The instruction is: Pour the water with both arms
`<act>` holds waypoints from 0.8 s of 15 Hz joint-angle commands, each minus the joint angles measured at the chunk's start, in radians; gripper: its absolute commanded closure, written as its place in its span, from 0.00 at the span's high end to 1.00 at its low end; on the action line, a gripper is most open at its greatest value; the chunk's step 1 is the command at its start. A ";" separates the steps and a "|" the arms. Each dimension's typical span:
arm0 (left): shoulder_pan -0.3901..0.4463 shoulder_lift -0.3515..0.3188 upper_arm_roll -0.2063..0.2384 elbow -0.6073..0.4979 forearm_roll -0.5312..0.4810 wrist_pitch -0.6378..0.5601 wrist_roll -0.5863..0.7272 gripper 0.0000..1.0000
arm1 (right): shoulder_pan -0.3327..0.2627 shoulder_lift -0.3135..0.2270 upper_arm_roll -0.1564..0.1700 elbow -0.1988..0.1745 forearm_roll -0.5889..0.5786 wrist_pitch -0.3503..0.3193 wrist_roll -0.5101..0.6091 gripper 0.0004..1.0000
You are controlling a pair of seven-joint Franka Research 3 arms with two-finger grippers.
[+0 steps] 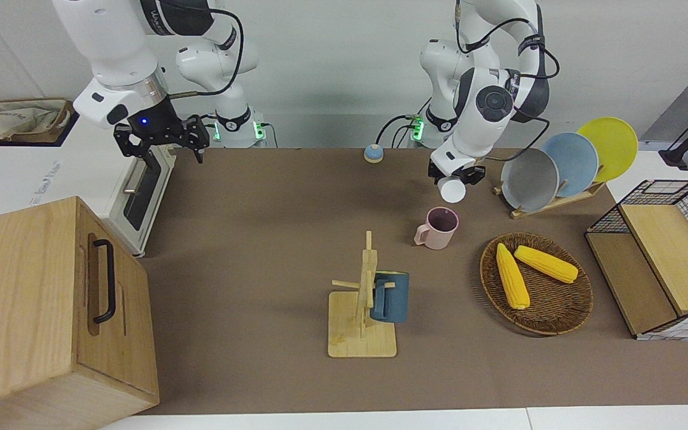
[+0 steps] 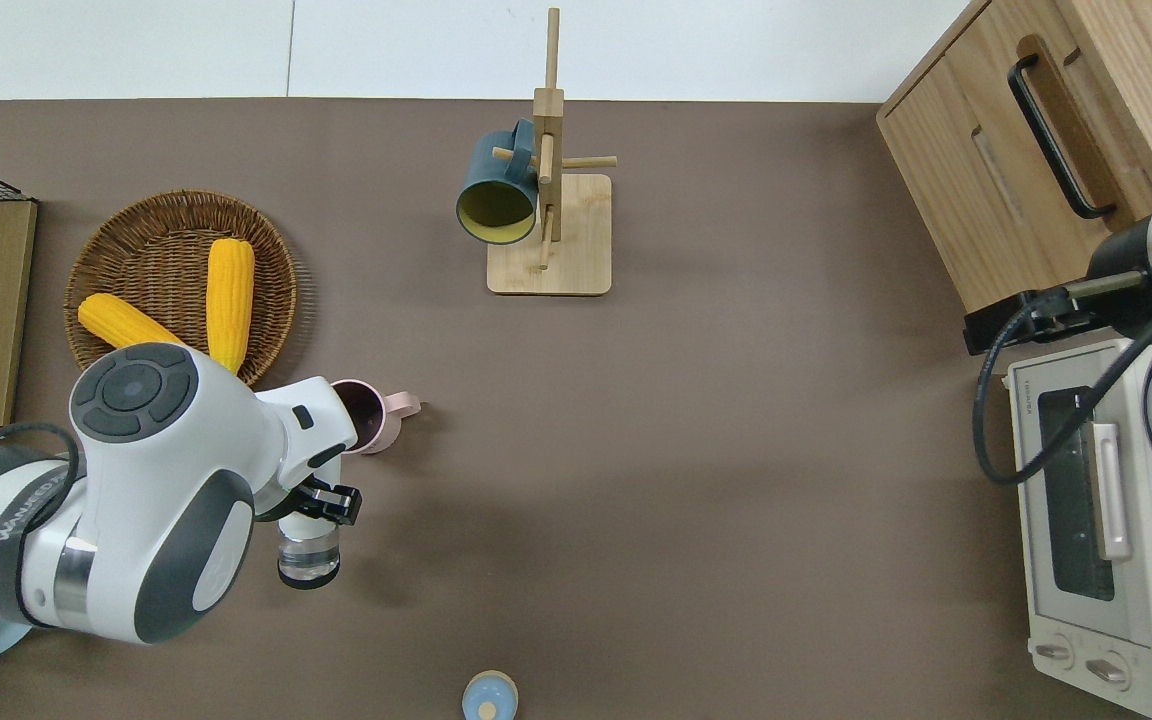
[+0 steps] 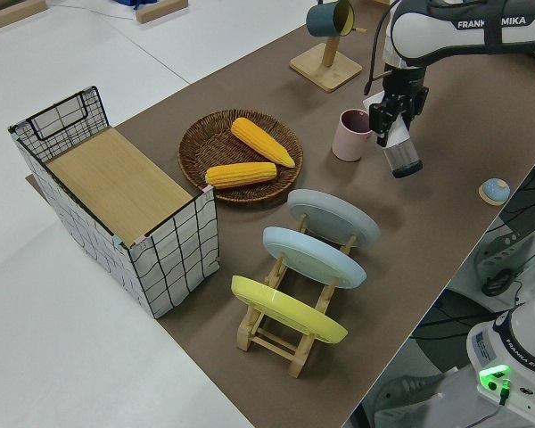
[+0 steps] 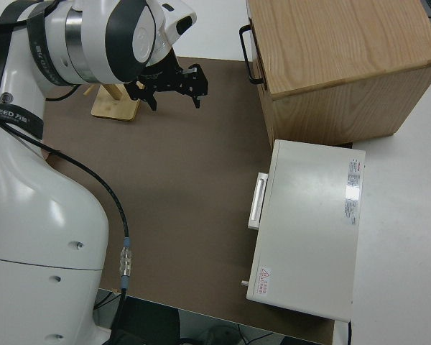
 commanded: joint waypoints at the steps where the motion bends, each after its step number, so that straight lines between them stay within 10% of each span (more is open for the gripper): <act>1: -0.002 0.051 0.006 0.057 -0.026 -0.045 0.022 0.00 | 0.001 -0.018 0.003 -0.013 -0.002 -0.003 -0.005 0.98; 12: -0.004 0.066 0.006 0.100 -0.026 -0.146 0.022 0.00 | 0.001 -0.017 0.003 -0.013 -0.002 -0.003 -0.005 0.98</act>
